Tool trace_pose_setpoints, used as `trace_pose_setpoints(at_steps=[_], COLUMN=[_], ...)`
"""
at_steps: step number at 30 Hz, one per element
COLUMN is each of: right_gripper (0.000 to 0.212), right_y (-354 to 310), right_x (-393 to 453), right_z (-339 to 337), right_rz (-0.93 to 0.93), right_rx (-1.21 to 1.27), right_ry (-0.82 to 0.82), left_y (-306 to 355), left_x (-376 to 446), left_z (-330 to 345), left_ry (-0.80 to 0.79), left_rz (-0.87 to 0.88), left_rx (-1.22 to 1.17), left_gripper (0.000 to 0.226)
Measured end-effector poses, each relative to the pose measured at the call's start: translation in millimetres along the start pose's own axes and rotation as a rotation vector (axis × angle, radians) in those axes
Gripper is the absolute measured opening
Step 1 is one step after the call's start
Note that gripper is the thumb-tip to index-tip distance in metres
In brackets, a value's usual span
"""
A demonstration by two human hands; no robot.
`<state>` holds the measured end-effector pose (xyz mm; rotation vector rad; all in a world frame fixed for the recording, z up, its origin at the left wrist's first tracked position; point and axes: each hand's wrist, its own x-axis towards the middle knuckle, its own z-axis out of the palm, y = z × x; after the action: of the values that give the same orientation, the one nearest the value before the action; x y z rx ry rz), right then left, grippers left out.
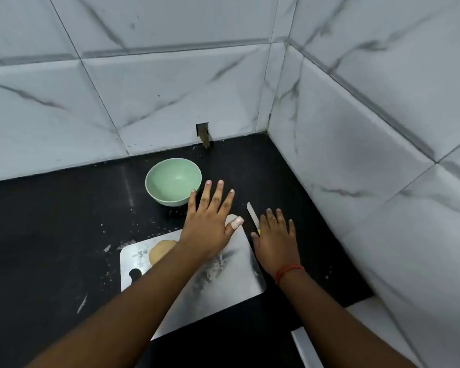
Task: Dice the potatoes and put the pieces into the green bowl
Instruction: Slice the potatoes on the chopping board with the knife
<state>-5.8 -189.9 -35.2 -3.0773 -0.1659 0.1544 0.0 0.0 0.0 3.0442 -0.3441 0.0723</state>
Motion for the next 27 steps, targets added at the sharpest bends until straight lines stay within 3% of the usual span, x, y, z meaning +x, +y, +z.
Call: trace_pose_setpoints(at_steps=[5, 11, 15, 20, 24, 27], right_gripper=[0.033, 0.033, 0.034, 0.038, 0.035, 0.031], right_y=[4.7, 2.1, -5.2, -12.4, -13.5, -21.3], right_x=[-21.8, -28.2, -29.3, -30.7, -32.3, -36.8], right_z=[6.0, 11.0, 4.4, -16.5, -21.9, -25.9], right_rz=[0.048, 0.073, 0.084, -0.04, -0.194, -0.276], right_rx=[-0.044, 0.02, 0.287, 0.712, 0.817, 0.863], right_ry=[0.129, 0.133, 0.137, 0.051, 0.001, -0.052], left_y=[-9.9, -24.5, -36.4, -50.0, -50.7, -50.3], left_x=[-15.4, -34.5, -57.5, -94.4, -118.2, -129.5], left_z=[6.6, -0.6, -7.2, -6.7, -7.1, -7.9], left_ry=[0.017, -0.007, 0.035, 0.05, 0.023, -0.001], left_rz=[-0.004, -0.043, -0.09, -0.286, -0.414, -0.495], left_rx=[-0.008, -0.086, -0.173, -0.261, -0.32, -0.438], left_gripper=[0.076, 0.079, 0.073, 0.068, 0.073, 0.062])
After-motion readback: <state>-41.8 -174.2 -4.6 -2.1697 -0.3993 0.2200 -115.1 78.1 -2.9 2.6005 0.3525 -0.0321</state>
